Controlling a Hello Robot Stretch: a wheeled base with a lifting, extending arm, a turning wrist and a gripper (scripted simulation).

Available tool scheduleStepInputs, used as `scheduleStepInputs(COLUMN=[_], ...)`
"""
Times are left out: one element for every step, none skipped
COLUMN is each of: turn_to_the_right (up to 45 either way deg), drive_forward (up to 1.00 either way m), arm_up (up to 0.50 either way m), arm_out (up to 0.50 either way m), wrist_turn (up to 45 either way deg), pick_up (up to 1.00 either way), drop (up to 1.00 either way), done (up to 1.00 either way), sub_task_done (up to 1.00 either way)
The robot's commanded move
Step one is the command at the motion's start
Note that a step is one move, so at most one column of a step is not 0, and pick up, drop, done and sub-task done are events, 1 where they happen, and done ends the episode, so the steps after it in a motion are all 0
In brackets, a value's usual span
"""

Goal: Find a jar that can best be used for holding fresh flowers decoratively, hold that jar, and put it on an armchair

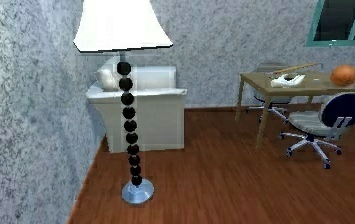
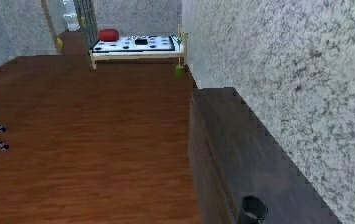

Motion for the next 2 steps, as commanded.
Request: scheduleStepInputs(turn_to_the_right=[0.0, -45.0], drive_forward=[0.20, 0.00], arm_up=[0.00, 0.00], arm_out=[0.00, 0.00], wrist_turn=[0.0, 0.0], pick_up=[0.00, 0.00], drop=[0.00, 0.00], done=[0.00, 0.00], sub_task_done=[0.00, 0.00])
